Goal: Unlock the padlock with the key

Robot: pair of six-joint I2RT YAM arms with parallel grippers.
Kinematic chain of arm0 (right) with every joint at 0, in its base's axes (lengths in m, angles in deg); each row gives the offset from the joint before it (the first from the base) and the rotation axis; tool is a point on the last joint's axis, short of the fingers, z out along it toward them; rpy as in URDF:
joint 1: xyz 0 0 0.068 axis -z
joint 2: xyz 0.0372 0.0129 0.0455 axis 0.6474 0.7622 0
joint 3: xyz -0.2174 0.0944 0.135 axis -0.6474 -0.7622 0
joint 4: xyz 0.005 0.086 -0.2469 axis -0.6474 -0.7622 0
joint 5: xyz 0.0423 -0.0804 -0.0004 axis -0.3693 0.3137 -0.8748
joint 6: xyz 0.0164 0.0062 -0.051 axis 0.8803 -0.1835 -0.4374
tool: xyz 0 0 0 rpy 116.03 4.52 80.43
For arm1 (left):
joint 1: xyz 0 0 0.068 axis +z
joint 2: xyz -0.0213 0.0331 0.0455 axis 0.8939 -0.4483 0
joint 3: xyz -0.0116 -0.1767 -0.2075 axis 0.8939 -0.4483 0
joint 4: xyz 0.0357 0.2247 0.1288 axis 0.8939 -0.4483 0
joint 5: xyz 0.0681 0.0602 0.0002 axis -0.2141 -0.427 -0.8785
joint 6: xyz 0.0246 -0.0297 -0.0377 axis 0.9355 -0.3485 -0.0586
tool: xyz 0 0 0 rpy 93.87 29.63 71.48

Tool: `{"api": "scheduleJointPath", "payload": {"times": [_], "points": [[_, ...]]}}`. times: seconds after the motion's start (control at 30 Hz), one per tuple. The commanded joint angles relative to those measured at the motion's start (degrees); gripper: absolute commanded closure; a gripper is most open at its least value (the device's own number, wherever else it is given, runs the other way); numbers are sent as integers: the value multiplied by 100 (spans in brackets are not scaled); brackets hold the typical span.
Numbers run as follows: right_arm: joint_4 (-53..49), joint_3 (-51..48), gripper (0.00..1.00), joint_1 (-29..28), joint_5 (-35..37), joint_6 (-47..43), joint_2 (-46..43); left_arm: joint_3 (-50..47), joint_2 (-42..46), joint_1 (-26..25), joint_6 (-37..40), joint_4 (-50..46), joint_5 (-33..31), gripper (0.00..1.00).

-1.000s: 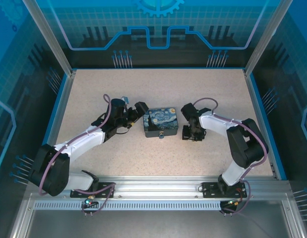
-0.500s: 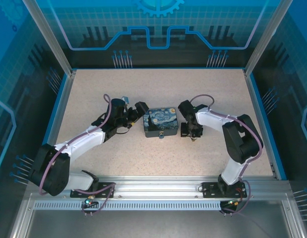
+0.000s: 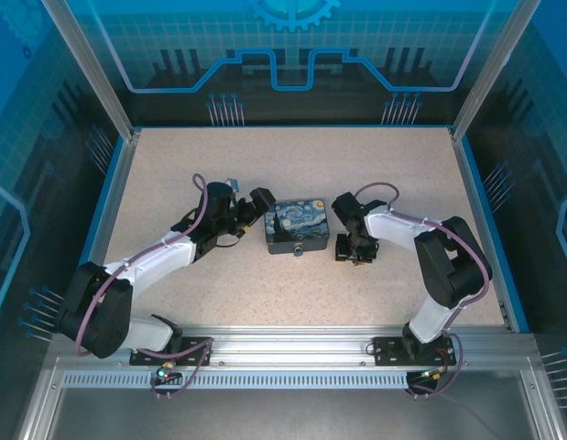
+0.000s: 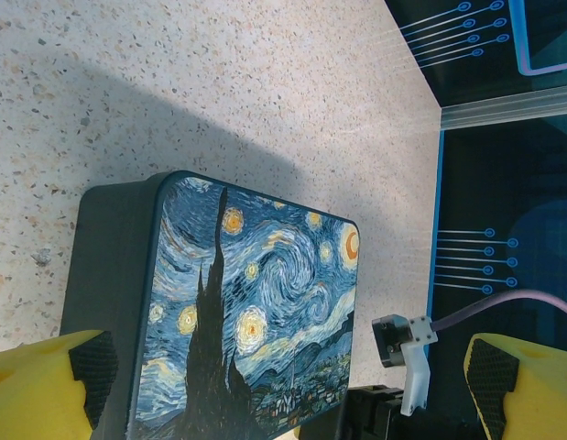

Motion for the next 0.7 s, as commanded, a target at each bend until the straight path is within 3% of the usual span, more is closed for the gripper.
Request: {"api": "scheduleJointPath", "payload": {"times": [0.0, 0.33, 0.67], "points": [[-284, -179, 47, -112, -112, 155, -145, -20, -56, -3, -22, 150, 142, 1], [-231, -253, 50, -190, -77, 181, -65, -31, -68, -9, -57, 188, 171, 1], [-179, -398, 66, -261, -33, 304, -80, 13, -39, -13, -63, 171, 166, 1]]}}
